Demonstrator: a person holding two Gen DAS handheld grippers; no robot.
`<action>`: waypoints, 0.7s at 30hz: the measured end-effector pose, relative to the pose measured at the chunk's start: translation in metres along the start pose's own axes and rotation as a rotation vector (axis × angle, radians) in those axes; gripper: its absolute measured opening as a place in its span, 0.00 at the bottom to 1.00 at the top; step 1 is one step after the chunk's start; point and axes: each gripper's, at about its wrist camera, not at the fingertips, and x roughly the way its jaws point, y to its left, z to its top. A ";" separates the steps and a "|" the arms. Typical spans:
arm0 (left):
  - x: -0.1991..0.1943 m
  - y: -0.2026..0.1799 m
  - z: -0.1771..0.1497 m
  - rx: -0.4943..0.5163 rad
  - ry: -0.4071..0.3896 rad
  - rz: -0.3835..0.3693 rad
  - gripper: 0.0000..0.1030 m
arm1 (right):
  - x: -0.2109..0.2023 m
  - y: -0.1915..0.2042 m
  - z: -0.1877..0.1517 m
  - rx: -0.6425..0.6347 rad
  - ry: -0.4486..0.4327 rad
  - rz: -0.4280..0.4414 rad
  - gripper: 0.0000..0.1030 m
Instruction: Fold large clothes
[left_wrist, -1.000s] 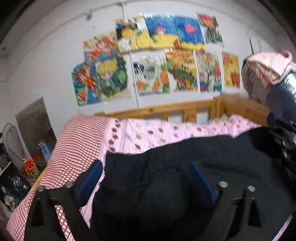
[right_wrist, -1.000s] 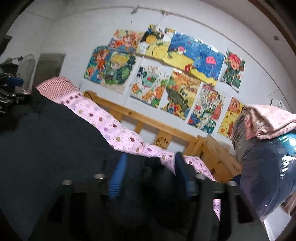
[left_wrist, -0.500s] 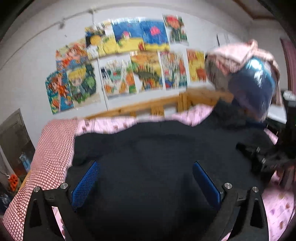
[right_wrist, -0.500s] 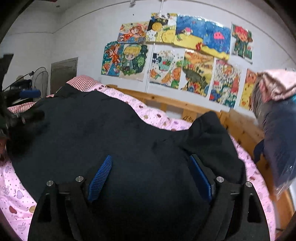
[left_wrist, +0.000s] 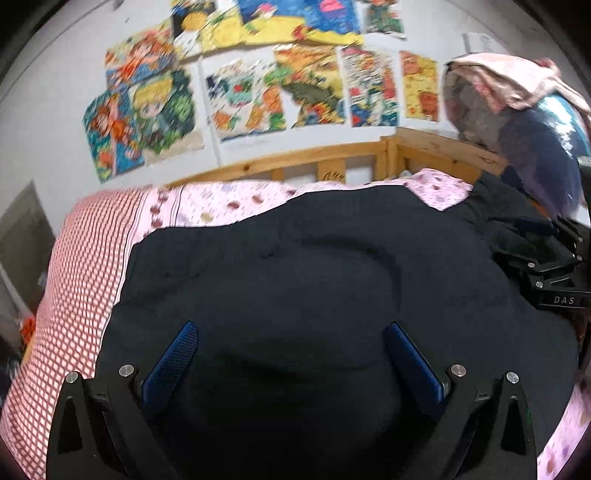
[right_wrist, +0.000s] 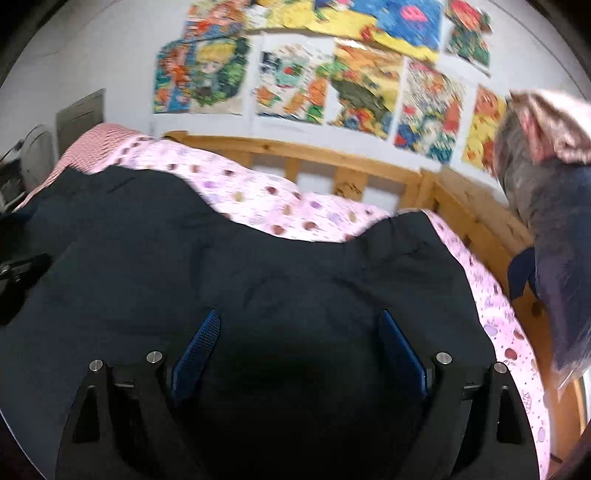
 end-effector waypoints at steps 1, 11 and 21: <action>0.004 0.003 0.001 -0.024 0.015 0.001 1.00 | 0.004 -0.004 0.002 0.031 0.011 0.003 0.82; 0.045 0.032 -0.002 -0.204 0.148 -0.082 1.00 | 0.055 -0.015 -0.016 0.160 0.096 0.064 0.90; 0.049 0.023 -0.010 -0.168 0.139 -0.075 1.00 | 0.053 -0.020 -0.031 0.203 0.055 0.103 0.91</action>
